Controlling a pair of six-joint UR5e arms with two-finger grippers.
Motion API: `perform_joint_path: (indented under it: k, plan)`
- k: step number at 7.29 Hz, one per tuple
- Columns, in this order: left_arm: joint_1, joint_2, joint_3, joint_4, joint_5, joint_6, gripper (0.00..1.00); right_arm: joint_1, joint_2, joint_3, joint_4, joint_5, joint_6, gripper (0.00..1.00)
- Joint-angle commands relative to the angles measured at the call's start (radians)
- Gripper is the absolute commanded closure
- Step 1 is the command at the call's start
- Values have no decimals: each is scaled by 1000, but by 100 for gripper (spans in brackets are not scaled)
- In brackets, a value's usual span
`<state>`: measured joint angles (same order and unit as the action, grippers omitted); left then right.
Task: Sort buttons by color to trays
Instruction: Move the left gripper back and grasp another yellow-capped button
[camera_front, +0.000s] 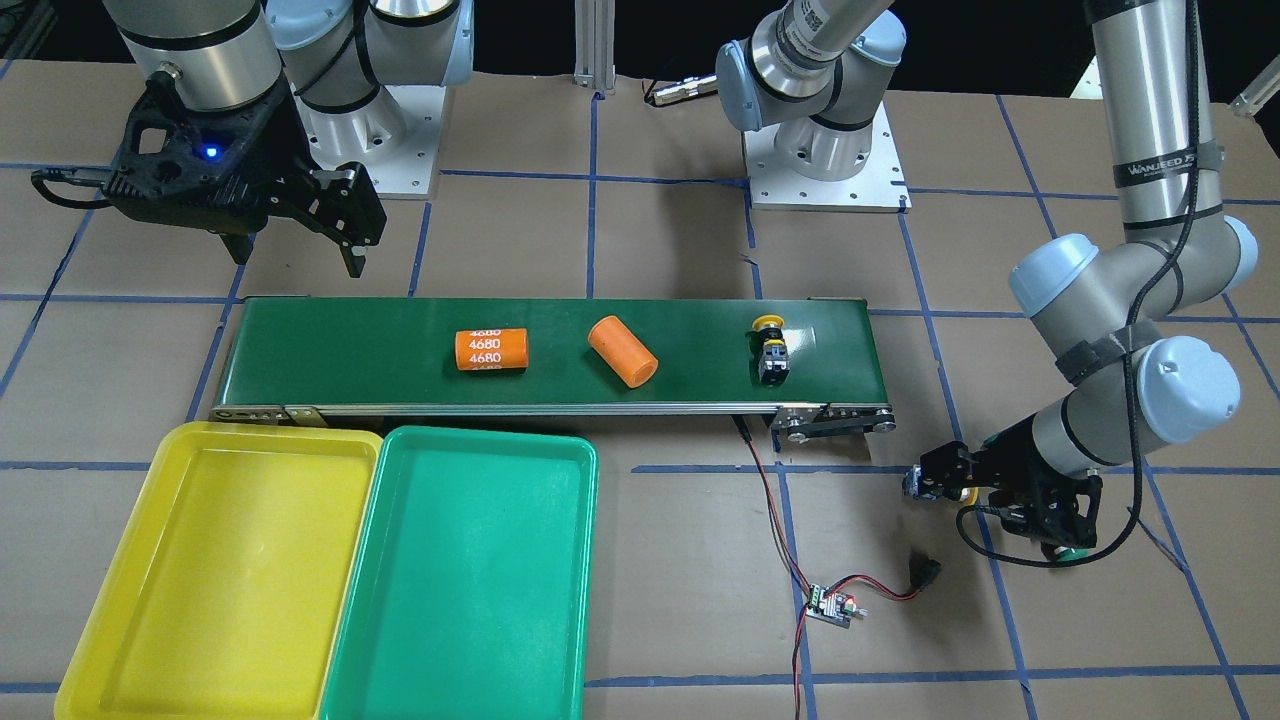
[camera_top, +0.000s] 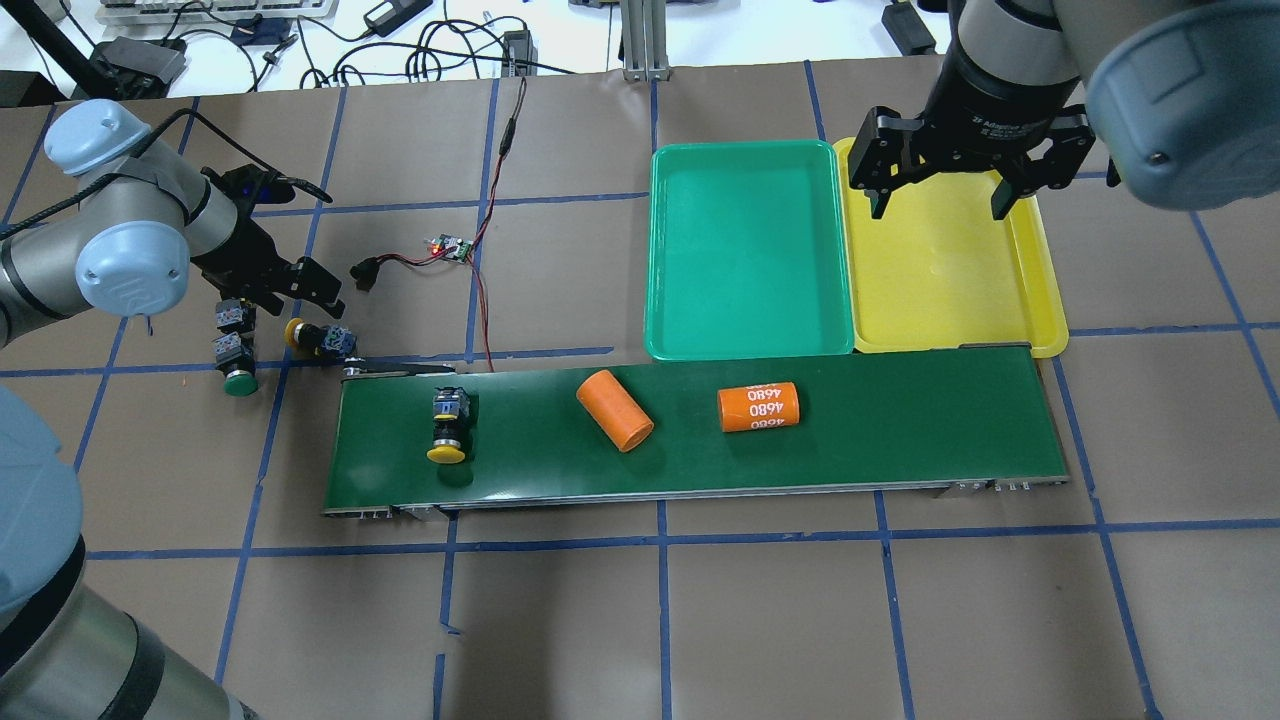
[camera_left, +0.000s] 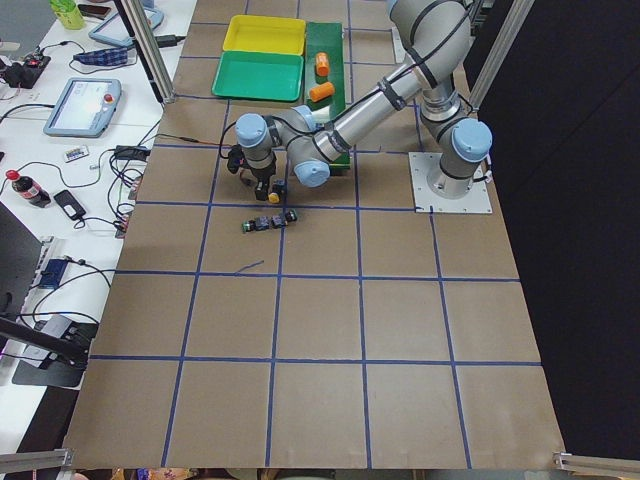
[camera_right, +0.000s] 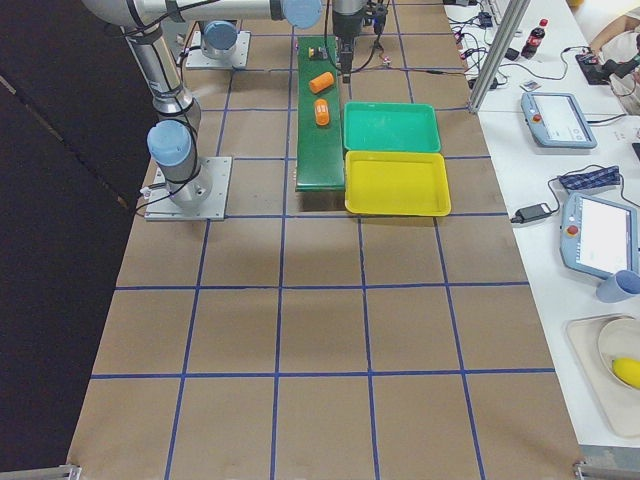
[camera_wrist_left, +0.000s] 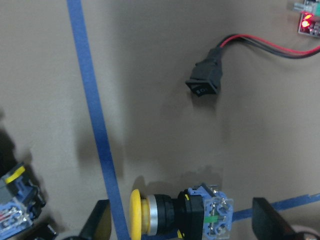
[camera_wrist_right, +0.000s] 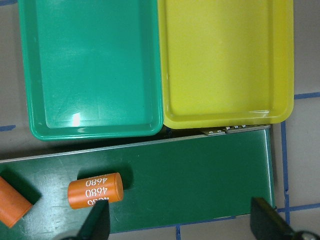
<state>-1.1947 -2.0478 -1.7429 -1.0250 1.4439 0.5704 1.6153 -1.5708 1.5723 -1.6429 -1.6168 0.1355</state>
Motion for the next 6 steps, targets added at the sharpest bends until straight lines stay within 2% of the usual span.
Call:
perform_joint_path:
  k: [1,6]
  plan:
    - [0,-17,-1,-3,27,6,0,0,0,0,0,0,0,0]
    - [-2,-22,-23,-4,24,-9,0,0,2,11,-3,0,0,0]
